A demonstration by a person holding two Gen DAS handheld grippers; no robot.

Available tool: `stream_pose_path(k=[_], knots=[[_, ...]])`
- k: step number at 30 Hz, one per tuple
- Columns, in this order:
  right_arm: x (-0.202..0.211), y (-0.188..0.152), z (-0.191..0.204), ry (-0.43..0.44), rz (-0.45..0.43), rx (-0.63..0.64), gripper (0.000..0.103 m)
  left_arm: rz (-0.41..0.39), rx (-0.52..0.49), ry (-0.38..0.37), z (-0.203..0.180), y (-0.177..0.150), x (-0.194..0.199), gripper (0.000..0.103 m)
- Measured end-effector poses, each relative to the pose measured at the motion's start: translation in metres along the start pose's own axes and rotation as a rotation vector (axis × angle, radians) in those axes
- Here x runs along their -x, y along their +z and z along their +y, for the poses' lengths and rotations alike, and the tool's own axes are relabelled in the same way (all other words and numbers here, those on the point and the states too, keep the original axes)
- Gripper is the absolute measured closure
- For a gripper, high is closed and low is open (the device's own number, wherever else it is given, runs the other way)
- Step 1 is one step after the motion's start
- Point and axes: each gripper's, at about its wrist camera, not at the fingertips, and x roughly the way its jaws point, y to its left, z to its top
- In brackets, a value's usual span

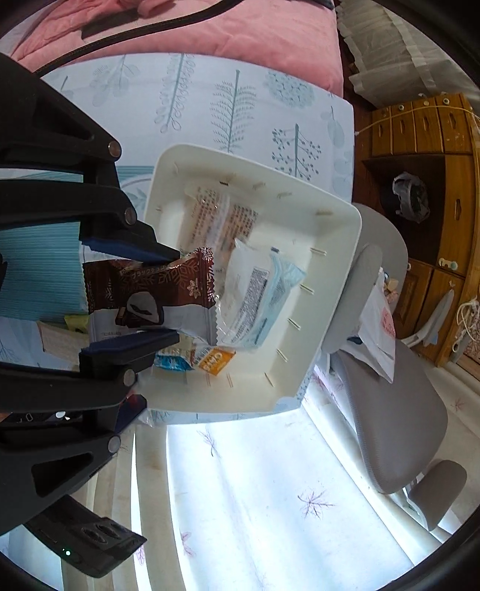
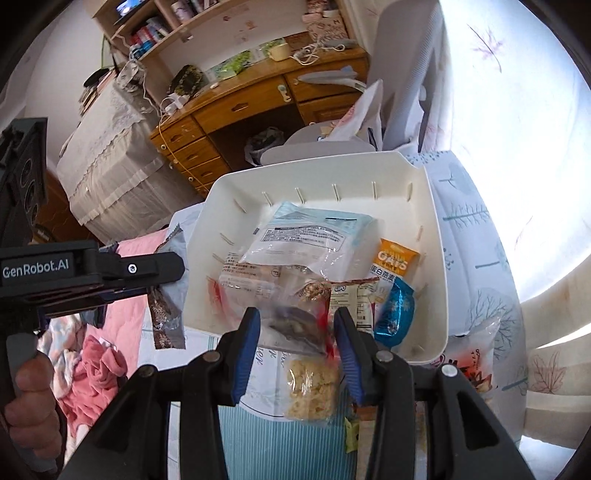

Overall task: Organize snacks
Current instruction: 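Lift both held snacks into the white basket and open both tools, then withdraw both open tools from the basket toward the remaining snacks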

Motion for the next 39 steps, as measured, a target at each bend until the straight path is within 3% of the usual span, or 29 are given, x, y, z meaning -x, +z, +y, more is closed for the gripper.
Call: stream_pose_path(k=[1,2,3,6,13,27,39], knots=[[0.0,0.0,-0.001,-0.005,0.004,-0.003,0.059,-0.011,-0.007,-0.007,-0.001,0.0,0.001,0.049],[-0.001,0.0,-0.001,-0.013,0.011,-0.003,0.051,-0.023,-0.015,-0.005,-0.003,0.0,0.004,0.033],[-0.001,-0.001,-0.001,-0.023,0.019,-0.006,0.044,-0.034,-0.023,0.001,-0.005,-0.001,0.007,0.029],[0.004,-0.004,-0.001,-0.027,0.015,-0.035,0.038,-0.066,-0.063,0.019,-0.01,-0.006,0.018,0.029],[0.028,-0.026,0.011,-0.044,-0.017,-0.098,0.035,-0.041,-0.105,0.059,-0.002,-0.034,0.04,0.029],[0.08,-0.112,0.048,-0.102,-0.053,-0.186,0.035,-0.019,-0.082,-0.002,0.055,-0.134,0.095,0.029],[0.093,-0.165,0.049,-0.129,-0.044,-0.212,0.035,0.012,-0.074,-0.014,0.08,-0.189,0.106,0.029]])
